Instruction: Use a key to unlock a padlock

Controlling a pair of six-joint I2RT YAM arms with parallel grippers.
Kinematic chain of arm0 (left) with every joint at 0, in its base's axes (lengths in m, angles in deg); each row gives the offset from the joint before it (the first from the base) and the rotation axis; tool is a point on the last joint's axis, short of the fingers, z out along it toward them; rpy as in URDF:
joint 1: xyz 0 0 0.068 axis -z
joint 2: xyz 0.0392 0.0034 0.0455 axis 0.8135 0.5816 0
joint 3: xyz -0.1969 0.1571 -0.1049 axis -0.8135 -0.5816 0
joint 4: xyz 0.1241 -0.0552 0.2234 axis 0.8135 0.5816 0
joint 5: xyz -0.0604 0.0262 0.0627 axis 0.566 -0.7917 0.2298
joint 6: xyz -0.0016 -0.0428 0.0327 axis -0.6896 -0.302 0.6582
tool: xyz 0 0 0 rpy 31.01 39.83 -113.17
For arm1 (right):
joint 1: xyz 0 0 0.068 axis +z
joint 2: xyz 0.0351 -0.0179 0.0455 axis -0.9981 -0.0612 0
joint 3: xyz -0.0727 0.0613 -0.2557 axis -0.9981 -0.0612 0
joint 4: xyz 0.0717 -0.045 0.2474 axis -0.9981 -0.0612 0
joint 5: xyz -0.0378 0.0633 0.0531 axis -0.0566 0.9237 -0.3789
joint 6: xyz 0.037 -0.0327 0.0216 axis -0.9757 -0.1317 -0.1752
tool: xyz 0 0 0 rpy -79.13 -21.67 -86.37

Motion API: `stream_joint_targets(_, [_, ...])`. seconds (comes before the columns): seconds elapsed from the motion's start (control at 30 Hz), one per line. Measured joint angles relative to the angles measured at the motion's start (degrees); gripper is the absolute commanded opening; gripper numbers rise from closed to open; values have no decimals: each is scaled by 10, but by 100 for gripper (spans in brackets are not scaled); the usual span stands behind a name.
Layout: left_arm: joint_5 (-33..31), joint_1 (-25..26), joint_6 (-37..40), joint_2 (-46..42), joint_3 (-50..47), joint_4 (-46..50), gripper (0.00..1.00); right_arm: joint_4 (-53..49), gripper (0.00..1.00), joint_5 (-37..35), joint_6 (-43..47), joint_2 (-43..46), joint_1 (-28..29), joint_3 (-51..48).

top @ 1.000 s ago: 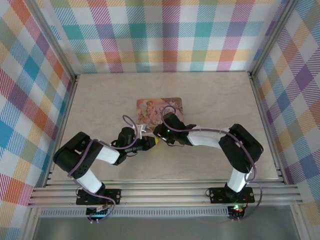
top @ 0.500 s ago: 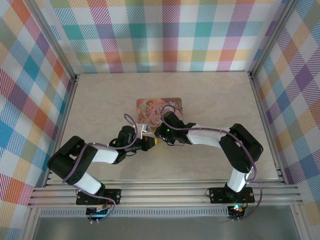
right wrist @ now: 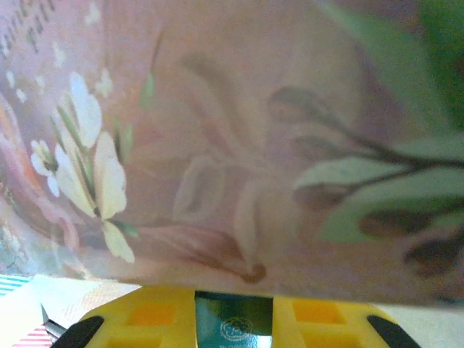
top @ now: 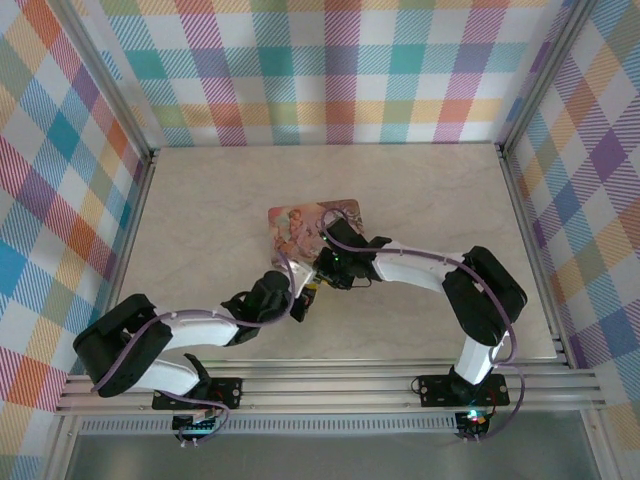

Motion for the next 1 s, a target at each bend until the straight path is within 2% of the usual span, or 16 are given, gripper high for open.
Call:
stream_joint_targets(0.13, [-107, 63, 80, 1, 0, 4, 0, -24, 0, 13, 9, 0, -3, 7])
stream_joint_targets(0.2, [-141, 81, 112, 4, 0, 6, 0, -29, 0, 17, 15, 0, -4, 8])
stream_joint_targets(0.3, [-153, 86, 128, 5, 0, 5, 0, -29, 24, 19, 17, 0, -5, 8])
stream_joint_targets(0.4, [-132, 72, 108, 2, -1, 2, 0, -25, 48, 19, 16, 0, -5, 8])
stream_joint_targets(0.5, [-99, 43, 67, -7, -20, -10, 0, -14, 59, 27, 10, 0, -5, 7])
stream_joint_targets(0.67, [-47, -6, 2, -11, -44, -31, 0, 1, 63, 27, 2, 13, -5, -11])
stream_joint_targets(1.0, [56, -72, -88, 14, -54, -93, 0, 67, 60, 19, -17, 27, -4, -50])
